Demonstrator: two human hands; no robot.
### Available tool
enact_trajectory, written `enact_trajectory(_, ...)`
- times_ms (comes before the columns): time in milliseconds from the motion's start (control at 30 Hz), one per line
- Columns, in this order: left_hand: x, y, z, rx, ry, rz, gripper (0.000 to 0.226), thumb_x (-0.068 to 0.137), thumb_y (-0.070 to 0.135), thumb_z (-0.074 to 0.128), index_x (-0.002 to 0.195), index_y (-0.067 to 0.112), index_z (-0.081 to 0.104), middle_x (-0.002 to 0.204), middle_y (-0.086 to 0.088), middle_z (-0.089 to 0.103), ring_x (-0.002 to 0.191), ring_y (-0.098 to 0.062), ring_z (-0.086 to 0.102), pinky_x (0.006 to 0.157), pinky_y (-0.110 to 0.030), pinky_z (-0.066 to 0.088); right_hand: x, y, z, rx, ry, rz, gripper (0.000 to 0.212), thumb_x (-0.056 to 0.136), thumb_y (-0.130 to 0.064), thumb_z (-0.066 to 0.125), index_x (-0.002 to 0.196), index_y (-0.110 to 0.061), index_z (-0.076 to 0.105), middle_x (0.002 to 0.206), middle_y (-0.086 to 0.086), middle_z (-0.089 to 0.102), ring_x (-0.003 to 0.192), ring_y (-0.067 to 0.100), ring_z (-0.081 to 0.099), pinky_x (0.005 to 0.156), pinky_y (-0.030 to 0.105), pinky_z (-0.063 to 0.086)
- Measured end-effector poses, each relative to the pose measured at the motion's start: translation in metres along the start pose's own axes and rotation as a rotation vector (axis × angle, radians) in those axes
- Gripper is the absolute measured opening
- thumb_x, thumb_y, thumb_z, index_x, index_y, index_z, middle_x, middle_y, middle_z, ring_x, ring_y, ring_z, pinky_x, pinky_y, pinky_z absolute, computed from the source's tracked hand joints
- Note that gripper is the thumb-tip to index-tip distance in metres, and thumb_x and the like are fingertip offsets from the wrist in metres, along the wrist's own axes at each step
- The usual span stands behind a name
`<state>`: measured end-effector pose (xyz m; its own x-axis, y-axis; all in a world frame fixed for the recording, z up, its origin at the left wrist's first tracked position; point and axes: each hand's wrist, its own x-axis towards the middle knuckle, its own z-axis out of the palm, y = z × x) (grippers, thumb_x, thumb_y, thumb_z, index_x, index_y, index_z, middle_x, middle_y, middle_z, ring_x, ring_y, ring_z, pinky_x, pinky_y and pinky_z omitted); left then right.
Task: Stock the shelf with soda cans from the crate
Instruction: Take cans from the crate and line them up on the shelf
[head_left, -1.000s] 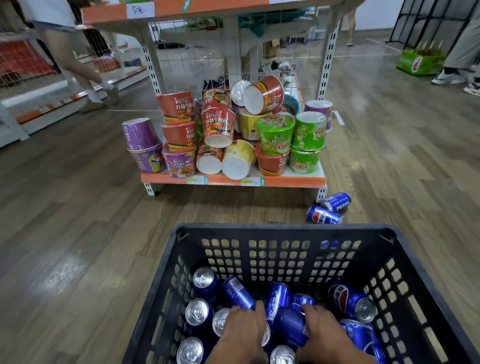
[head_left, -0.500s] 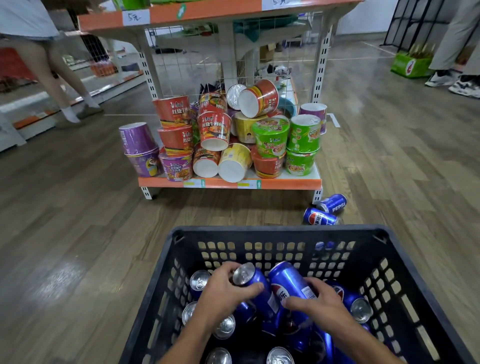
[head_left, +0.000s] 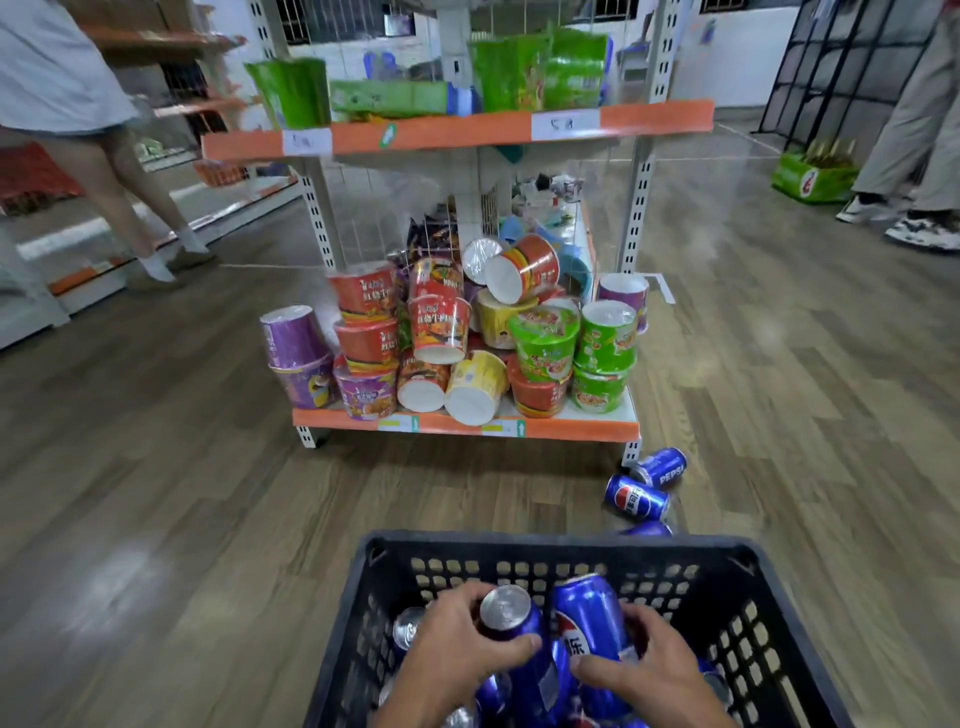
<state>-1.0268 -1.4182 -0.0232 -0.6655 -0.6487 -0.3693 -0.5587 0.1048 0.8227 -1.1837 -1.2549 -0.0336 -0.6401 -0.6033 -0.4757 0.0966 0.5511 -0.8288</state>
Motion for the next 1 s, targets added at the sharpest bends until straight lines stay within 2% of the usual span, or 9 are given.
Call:
enact_trajectory(67, -0.012, 0.029, -0.020, 0.055, 0.030, -0.002, 0.055, 0.050, 0.055, 0.088, 0.096, 0.030, 0.074, 0.085, 0.019, 0.075, 0.083, 0.006, 0.069, 0.083, -0.023, 0.056, -0.013, -0.031, -0.007, -0.007, 0.032, -0.023, 0.062, 0.044, -0.021, 0.098, 0.096, -0.021, 0.066, 0.082, -0.010, 0.075, 0.081, 0.007, 0.070, 0.071, 0.020, 0.047)
enact_trajectory(233, -0.037, 0.095, -0.073, 0.112, 0.097, 0.023, 0.055, 0.046, 0.059, 0.085, 0.092, 0.031, 0.075, 0.080, 0.019, 0.074, 0.080, 0.005, 0.069, 0.080, -0.029, 0.058, -0.047, -0.120, -0.024, -0.014, 0.041, -0.069, 0.065, 0.047, -0.016, 0.097, 0.097, -0.026, 0.056, 0.098, -0.006, 0.070, 0.088, 0.006, 0.065, 0.072, 0.017, 0.043)
enact_trajectory(333, -0.050, 0.134, -0.100, 0.127, 0.145, 0.042, 0.047, 0.047, 0.056, 0.084, 0.086, 0.031, 0.074, 0.077, 0.018, 0.074, 0.075, 0.005, 0.068, 0.076, -0.033, 0.058, -0.068, -0.165, -0.029, -0.035, 0.044, -0.121, 0.065, 0.048, -0.021, 0.094, 0.098, -0.027, 0.053, 0.100, -0.005, 0.070, 0.089, 0.006, 0.066, 0.076, 0.023, 0.048)
enact_trajectory(467, -0.068, 0.199, -0.147, 0.250, 0.202, 0.114, 0.049, 0.054, 0.057, 0.083, 0.093, 0.028, 0.073, 0.083, 0.017, 0.073, 0.078, 0.005, 0.066, 0.069, -0.023, 0.053, -0.094, -0.230, -0.035, -0.095, 0.087, -0.213, 0.065, 0.050, -0.032, 0.091, 0.100, -0.032, 0.051, 0.097, -0.009, 0.069, 0.087, 0.003, 0.066, 0.079, 0.028, 0.054)
enact_trajectory(567, -0.083, 0.256, -0.189, 0.252, 0.248, 0.167, 0.042, 0.060, 0.050, 0.086, 0.093, 0.027, 0.072, 0.084, 0.016, 0.073, 0.077, 0.007, 0.065, 0.070, -0.024, 0.054, -0.112, -0.290, -0.042, -0.097, 0.112, -0.260, 0.069, 0.047, -0.038, 0.088, 0.106, -0.032, 0.052, 0.100, -0.011, 0.069, 0.088, 0.001, 0.067, 0.083, 0.032, 0.056)
enact_trajectory(700, -0.100, 0.332, -0.250, 0.235, 0.272, 0.223, 0.043, 0.059, 0.051, 0.085, 0.092, 0.025, 0.072, 0.084, 0.013, 0.073, 0.078, 0.001, 0.066, 0.073, -0.032, 0.056, -0.138, -0.375, -0.051, -0.108, 0.124, -0.311, 0.072, 0.050, -0.037, 0.086, 0.111, -0.030, 0.051, 0.104, -0.013, 0.065, 0.089, 0.000, 0.064, 0.076, 0.026, 0.052)
enact_trajectory(800, -0.117, 0.388, -0.293, 0.270, 0.318, 0.269, 0.046, 0.059, 0.053, 0.083, 0.094, 0.025, 0.074, 0.085, 0.013, 0.073, 0.082, -0.001, 0.068, 0.076, -0.033, 0.056, -0.161, -0.441, -0.060, -0.093, 0.144, -0.361, 0.072, 0.045, -0.044, 0.083, 0.109, -0.030, 0.051, 0.101, -0.011, 0.066, 0.087, 0.003, 0.064, 0.077, 0.028, 0.054)
enact_trajectory(900, -0.137, 0.445, -0.336, 0.278, 0.348, 0.294, 0.038, 0.065, 0.046, 0.087, 0.093, 0.024, 0.075, 0.084, 0.011, 0.074, 0.082, -0.004, 0.068, 0.071, -0.027, 0.054, -0.182, -0.505, -0.069, -0.093, 0.176, -0.421, 0.064, 0.051, -0.038, 0.085, 0.104, -0.027, 0.051, 0.095, -0.008, 0.066, 0.082, 0.007, 0.064, 0.074, 0.030, 0.054)
enact_trajectory(1000, -0.152, 0.494, -0.371, 0.243, 0.371, 0.345, 0.031, 0.068, 0.041, 0.086, 0.092, 0.026, 0.075, 0.085, 0.011, 0.074, 0.082, -0.005, 0.069, 0.064, -0.025, 0.051, -0.196, -0.563, -0.076, -0.076, 0.218, -0.494, 0.073, 0.044, -0.047, 0.082, 0.108, -0.026, 0.052, 0.096, -0.009, 0.065, 0.086, 0.009, 0.065, 0.079, 0.033, 0.055)
